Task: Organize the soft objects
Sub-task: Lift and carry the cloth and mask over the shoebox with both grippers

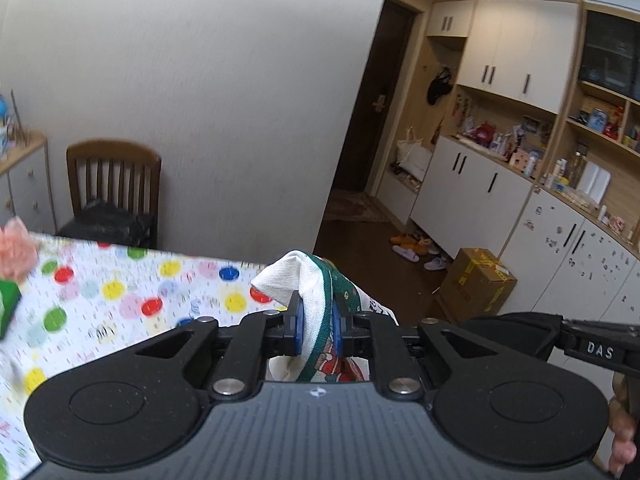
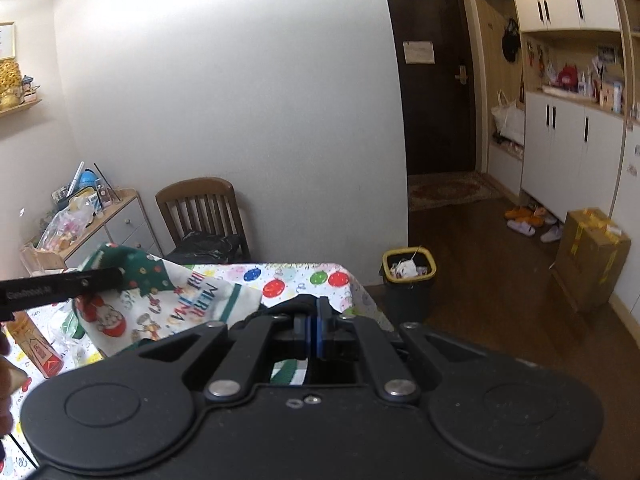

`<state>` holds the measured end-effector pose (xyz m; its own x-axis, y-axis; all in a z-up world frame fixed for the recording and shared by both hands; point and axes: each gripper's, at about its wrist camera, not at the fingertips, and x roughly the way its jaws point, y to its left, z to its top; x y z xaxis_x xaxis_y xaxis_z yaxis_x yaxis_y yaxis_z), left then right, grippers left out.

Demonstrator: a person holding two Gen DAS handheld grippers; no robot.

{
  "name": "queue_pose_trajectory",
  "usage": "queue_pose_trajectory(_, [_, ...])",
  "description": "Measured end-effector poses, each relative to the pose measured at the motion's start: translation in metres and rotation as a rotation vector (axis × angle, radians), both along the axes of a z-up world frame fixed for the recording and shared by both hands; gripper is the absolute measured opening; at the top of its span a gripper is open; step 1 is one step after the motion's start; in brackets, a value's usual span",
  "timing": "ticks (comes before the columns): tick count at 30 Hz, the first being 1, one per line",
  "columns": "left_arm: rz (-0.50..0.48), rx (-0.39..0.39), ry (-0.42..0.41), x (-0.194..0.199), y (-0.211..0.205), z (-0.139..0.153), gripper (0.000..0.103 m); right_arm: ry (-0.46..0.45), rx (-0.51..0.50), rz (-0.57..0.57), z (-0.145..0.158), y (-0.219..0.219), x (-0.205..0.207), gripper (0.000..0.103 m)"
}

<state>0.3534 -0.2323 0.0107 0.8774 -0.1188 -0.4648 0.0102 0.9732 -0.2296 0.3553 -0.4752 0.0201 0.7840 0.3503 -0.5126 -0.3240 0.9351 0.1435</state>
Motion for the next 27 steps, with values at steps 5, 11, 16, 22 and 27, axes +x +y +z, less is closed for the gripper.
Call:
queue_pose_trajectory(5, [0.035,-0.019,0.047,0.019,0.003,-0.028,0.013,0.046,0.009,0.01,-0.021,-0.002,0.018,0.002])
queue_pose_trajectory(11, [0.064,0.004,0.102,0.034,0.006,-0.054,0.013,0.084,-0.02,0.031,-0.041,0.0,0.03,0.002])
queue_pose_trajectory(16, [0.061,0.041,0.15,0.039,0.004,-0.072,0.013,0.123,-0.063,0.061,-0.058,0.007,0.034,0.002])
queue_pose_trajectory(22, [0.035,0.121,0.214,0.04,-0.002,-0.088,0.013,0.154,-0.104,0.104,-0.071,0.015,0.032,0.002])
queue_pose_trajectory(27, [0.017,0.206,0.266,0.037,-0.01,-0.101,0.013,0.178,-0.136,0.137,-0.081,0.021,0.029,0.002])
